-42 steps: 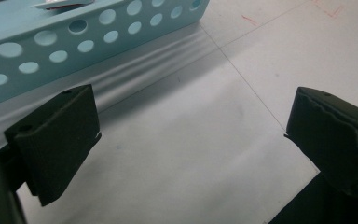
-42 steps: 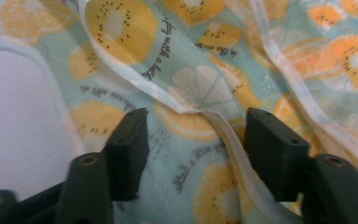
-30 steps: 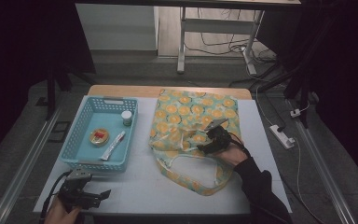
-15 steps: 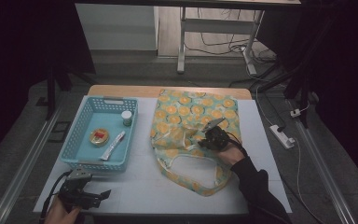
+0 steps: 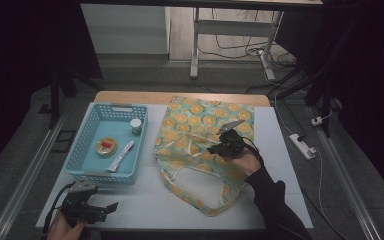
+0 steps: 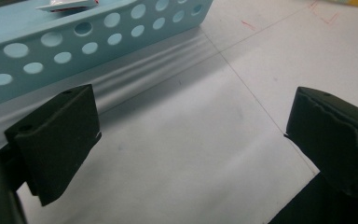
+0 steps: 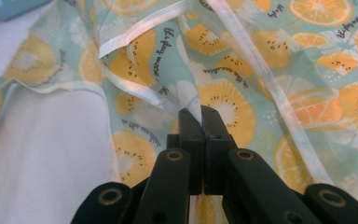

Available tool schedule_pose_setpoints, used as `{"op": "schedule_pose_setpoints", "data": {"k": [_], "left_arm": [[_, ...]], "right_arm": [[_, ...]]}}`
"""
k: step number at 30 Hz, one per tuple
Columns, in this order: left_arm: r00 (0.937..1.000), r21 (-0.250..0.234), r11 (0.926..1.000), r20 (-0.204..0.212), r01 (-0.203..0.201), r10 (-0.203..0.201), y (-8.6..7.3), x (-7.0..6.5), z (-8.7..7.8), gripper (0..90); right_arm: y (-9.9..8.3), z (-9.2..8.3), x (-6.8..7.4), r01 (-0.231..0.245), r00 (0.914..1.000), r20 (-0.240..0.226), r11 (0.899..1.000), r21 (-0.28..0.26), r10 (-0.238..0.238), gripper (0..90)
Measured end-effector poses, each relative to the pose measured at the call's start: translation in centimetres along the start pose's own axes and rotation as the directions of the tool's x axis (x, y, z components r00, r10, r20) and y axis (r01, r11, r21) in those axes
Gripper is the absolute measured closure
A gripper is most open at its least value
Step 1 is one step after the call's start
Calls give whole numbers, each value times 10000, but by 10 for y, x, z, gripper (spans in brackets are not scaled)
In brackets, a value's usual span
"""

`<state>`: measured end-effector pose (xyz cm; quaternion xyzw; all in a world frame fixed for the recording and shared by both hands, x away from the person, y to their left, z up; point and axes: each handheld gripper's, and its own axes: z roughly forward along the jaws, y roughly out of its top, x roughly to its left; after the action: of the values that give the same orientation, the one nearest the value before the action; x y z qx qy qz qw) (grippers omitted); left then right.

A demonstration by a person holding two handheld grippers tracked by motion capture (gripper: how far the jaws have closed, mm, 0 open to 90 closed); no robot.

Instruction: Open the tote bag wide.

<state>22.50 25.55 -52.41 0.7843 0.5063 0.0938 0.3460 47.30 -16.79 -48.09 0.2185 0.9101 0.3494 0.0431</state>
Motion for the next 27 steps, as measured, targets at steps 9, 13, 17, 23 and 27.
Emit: {"op": "schedule_pose_setpoints", "data": {"k": [9, 13, 17, 23, 27], "left_arm": [[9991, -287, 9994, 379, 210, -200, -2, 4, -3, 28], [9982, -414, 9987, 532, 305, -283, -2, 6, -4, 26], [9977, -436, 9985, 608, 323, -297, -3, 6, -4, 25], [9971, -423, 9985, 684, 350, -320, -2, 7, -4, 26], [9969, -421, 9984, 699, 385, -355, -3, 7, -4, 26]], "right_arm": [[16, -10, 7, 291, 9995, 113, 9995, -151, -289, 892], [24, -17, 10, 275, 9996, 44, 9990, -338, -274, 893], [30, -22, 12, 282, 9996, 25, 9987, -429, -281, 893], [40, -31, 16, 206, 9998, 94, 9979, -611, -200, 894], [46, -37, 18, 263, 9995, 179, 9979, -592, -253, 894]]}}
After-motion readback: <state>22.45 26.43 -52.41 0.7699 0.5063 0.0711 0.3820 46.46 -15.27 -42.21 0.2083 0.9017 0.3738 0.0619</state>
